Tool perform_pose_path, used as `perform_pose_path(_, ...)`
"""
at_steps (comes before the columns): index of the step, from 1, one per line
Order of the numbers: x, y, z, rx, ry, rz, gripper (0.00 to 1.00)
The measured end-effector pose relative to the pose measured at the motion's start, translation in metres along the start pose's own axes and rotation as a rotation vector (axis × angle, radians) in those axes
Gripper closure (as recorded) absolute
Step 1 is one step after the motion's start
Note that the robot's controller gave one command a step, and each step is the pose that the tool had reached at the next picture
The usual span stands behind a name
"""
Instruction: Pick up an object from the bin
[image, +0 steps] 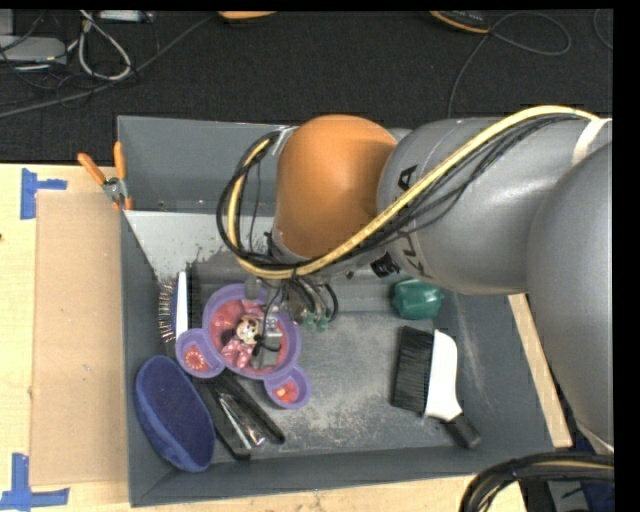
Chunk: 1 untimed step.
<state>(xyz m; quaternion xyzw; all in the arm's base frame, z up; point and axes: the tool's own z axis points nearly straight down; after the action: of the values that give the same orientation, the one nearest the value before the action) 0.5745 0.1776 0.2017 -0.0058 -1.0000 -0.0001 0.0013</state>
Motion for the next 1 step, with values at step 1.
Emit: perform_pose_path(1, 0.0000, 0.0000, 0.0000, 0.000, 0.000, 0.000, 0.00)
